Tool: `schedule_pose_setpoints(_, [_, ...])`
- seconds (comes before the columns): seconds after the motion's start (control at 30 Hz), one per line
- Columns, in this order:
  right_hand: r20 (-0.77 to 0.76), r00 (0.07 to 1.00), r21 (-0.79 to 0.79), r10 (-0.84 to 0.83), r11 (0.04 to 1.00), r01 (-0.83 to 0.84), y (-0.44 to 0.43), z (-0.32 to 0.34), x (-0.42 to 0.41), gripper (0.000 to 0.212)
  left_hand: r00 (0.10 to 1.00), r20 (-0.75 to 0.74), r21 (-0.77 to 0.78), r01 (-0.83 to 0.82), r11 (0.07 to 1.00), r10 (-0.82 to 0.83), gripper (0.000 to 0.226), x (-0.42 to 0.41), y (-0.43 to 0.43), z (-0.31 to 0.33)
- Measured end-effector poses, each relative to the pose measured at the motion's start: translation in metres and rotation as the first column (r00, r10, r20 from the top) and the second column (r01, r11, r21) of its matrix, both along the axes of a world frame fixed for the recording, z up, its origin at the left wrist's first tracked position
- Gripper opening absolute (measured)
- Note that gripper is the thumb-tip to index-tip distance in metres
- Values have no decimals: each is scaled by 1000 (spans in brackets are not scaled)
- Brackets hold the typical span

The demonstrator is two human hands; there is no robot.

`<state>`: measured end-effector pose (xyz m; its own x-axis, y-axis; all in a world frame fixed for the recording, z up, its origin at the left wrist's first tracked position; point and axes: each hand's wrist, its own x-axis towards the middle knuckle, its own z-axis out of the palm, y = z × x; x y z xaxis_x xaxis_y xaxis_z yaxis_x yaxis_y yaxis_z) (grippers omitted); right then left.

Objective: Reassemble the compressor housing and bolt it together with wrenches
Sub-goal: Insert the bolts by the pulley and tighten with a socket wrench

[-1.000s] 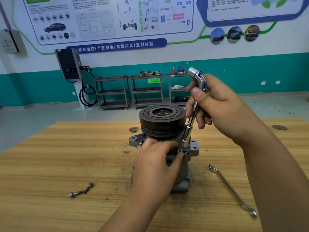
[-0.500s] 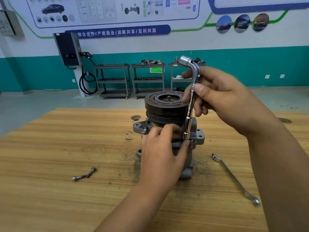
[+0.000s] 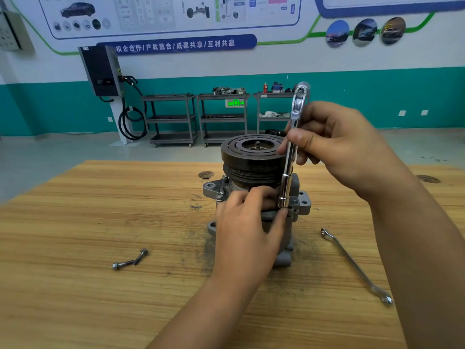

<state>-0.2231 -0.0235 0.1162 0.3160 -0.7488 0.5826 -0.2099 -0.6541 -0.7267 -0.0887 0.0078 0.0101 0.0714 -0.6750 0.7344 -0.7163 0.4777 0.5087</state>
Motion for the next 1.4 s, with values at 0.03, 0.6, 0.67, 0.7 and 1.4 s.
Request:
schedule_pose_setpoints(0.03, [10,1000,-2,-1,1000,1,1,0,0,10,1000,-2,4,1,1000,-1,23,0,0,0])
schedule_pose_setpoints(0.6, [10,1000,12,29,999,-30,-4,-6,8,22,1000,-17,-32,-15,999,15,21,-2,0,-1])
schedule_pose_setpoints(0.67, [-9,997,57,76,996,-75,-4,-4,2,27,1000,-18,-34,-10,999,9,20,-2,0,-1])
schedule_pose_setpoints(0.7, [-14,996,68,88,994,-87,-4,-4,0,28,1000,-17,-32,-6,999,6,20,-1,1,-1])
schedule_pose_setpoints(1.4, [-67,986,-73,-154,986,149,-4,-9,9,15,994,-106,-102,19,995,-30,23,-5,1,4])
